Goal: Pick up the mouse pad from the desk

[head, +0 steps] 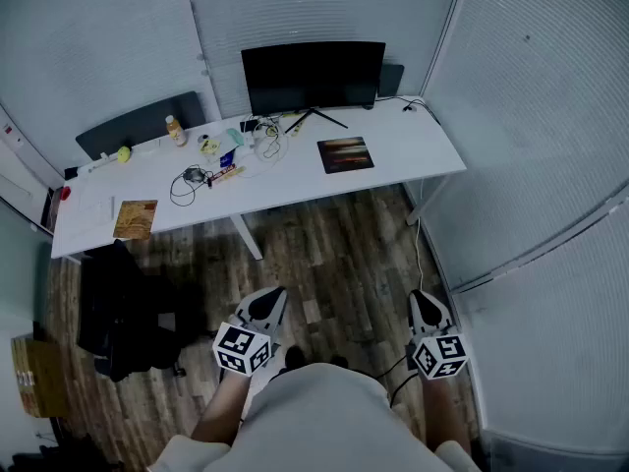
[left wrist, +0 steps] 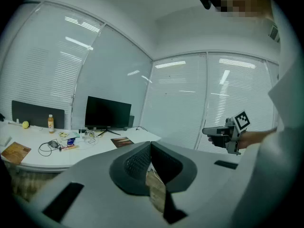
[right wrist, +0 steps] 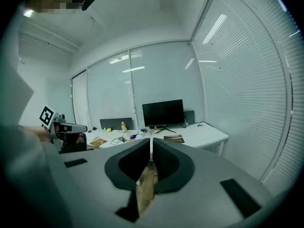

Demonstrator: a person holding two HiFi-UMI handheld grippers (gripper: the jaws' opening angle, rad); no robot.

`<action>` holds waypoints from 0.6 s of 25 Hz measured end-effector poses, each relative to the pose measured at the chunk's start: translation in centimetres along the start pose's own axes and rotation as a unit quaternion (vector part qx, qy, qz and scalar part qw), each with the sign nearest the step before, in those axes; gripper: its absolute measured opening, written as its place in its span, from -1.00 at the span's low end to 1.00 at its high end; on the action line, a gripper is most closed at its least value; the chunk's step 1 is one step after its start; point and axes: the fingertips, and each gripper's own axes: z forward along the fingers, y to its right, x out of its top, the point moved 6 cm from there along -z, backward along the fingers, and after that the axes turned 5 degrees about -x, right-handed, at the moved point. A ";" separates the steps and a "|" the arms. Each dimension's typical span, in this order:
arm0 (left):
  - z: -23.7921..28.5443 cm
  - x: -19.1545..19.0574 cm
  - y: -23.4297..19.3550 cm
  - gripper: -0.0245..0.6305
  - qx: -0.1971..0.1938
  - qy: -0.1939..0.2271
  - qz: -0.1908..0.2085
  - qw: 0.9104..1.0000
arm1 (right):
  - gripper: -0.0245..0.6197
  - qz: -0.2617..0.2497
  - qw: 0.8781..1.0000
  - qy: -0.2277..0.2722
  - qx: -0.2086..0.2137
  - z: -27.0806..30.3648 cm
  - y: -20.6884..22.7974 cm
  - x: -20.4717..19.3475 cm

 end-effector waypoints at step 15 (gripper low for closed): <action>0.0 -0.2 -1.7 -0.88 -0.011 -0.004 -0.004 1.000 | -0.80 0.001 1.000 -0.003 -0.003 1.1 -1.4 0.3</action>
